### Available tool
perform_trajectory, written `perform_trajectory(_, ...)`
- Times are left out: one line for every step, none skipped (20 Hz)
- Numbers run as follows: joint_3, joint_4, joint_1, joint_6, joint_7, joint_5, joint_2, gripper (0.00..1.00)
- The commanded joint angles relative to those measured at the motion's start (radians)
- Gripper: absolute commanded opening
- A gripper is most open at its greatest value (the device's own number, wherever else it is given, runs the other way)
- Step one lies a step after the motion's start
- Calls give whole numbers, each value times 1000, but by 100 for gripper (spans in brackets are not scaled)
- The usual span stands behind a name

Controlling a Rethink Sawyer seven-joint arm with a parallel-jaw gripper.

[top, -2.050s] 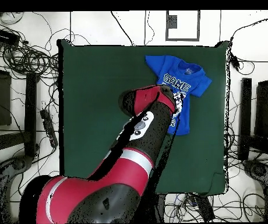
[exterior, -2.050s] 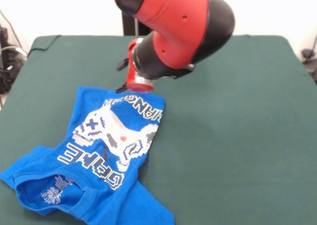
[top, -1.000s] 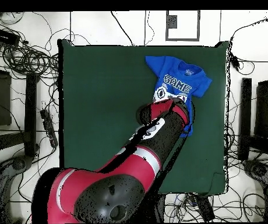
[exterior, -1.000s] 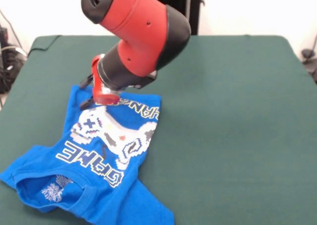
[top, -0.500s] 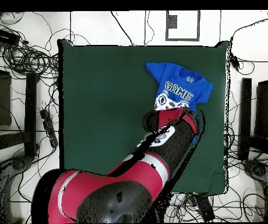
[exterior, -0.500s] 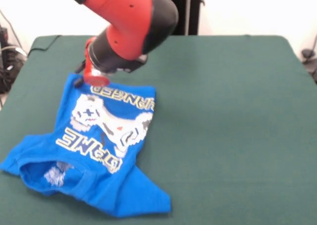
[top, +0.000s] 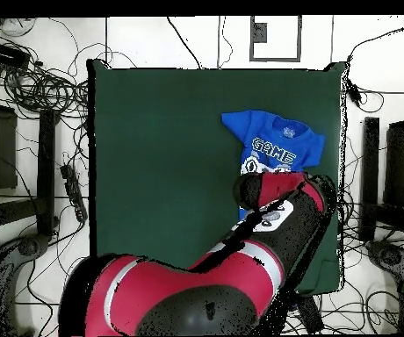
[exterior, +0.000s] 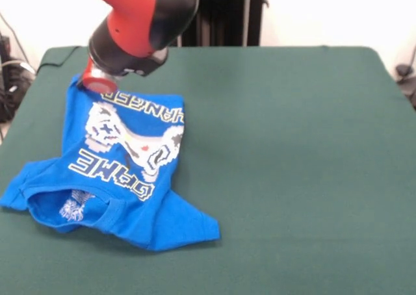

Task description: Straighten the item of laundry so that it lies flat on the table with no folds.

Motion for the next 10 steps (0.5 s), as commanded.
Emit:
perform_trajectory(130,105,52,-85,54,2,65,0)
perform_trajectory(123,115,64,-48,66,13,63,0)
perform_trajectory(120,125,73,-19,72,22,57,0)
perform_trajectory(106,146,95,33,74,28,37,0)
perform_trajectory(105,165,103,51,64,27,20,0)
perform_trajectory(101,202,116,83,58,34,-17,0)
perform_trajectory(97,222,125,92,60,38,-35,0)
perform_trajectory(87,254,140,104,80,49,-60,0)
perform_trajectory(67,264,157,110,102,51,-64,0)
perform_trajectory(17,264,200,120,160,46,-48,0)
